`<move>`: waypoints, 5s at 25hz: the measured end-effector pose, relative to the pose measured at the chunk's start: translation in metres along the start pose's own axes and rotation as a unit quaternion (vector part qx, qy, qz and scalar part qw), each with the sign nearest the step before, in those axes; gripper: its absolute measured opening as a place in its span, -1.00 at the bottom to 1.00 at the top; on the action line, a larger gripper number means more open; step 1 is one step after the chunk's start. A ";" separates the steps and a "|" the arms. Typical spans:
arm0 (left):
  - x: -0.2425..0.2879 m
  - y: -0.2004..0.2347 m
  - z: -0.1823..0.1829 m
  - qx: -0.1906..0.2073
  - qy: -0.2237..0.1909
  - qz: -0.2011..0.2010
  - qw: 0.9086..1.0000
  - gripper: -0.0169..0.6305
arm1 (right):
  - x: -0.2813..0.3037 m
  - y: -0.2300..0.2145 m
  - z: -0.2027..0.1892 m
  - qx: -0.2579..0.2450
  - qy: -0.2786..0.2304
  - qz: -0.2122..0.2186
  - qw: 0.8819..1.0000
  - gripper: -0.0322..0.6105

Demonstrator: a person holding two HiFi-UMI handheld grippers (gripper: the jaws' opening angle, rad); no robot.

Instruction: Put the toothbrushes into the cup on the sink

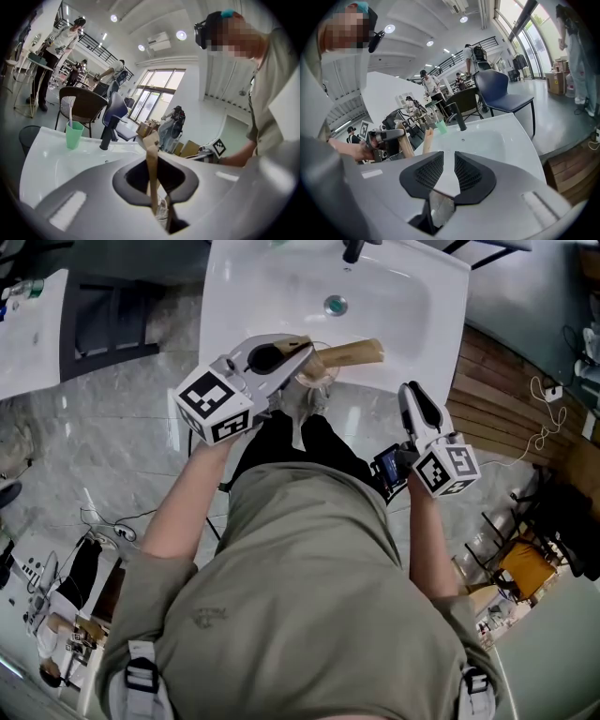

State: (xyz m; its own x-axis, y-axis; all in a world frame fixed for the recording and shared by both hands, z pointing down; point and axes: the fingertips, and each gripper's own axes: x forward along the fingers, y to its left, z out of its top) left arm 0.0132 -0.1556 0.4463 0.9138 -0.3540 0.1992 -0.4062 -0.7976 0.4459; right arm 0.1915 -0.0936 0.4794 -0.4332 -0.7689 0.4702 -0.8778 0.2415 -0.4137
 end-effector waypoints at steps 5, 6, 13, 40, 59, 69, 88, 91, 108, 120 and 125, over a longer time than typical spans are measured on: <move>0.002 -0.002 -0.008 0.005 0.004 0.003 1.000 -0.91 | -0.001 0.001 -0.001 -0.002 0.003 0.001 1.000 -0.64; 0.002 -0.002 -0.010 0.005 0.004 0.004 1.000 -0.91 | -0.001 0.000 -0.002 -0.002 0.003 0.001 1.000 -0.64; 0.003 0.000 -0.016 0.021 0.003 0.017 1.000 -0.91 | -0.006 -0.003 -0.005 0.003 0.003 -0.002 1.000 -0.64; 0.009 -0.018 -0.031 0.051 0.018 0.006 0.999 -0.90 | -0.012 -0.003 -0.006 0.003 -0.002 0.005 1.000 -0.64; -0.015 -0.021 0.012 0.054 -0.020 0.018 0.998 -0.69 | -0.003 0.013 0.007 0.004 -0.025 0.031 0.999 -0.64; -0.050 -0.028 0.077 0.055 -0.073 0.027 0.995 -0.69 | 0.004 0.028 0.035 0.011 -0.061 0.051 0.997 -0.64; -0.110 -0.013 0.078 0.056 -0.051 0.073 0.994 -0.83 | 0.002 0.097 0.081 -0.019 -0.107 0.094 0.990 -0.80; -0.115 -0.013 0.075 0.055 -0.050 0.072 0.995 -0.86 | 0.002 0.104 0.080 -0.023 -0.108 0.095 0.989 -0.83; -0.147 -0.007 0.062 0.042 -0.057 0.068 0.995 -0.93 | -0.002 0.154 0.079 -0.031 -0.116 0.111 0.987 -0.86; -0.152 -0.003 0.056 0.036 -0.050 0.053 0.997 -0.93 | 0.010 0.173 0.066 -0.045 -0.093 0.120 0.987 -0.87; -0.143 -0.003 0.056 0.043 -0.042 0.046 0.997 -0.93 | 0.012 0.163 0.059 -0.034 -0.087 0.113 0.989 -0.87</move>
State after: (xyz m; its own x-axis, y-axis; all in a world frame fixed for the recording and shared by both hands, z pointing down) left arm -0.1166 -0.1298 0.3675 0.8709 -0.4648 0.1596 -0.4901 -0.7974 0.3520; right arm 0.0548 -0.0985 0.3718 -0.5834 -0.7793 0.2286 -0.7771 0.4538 -0.4362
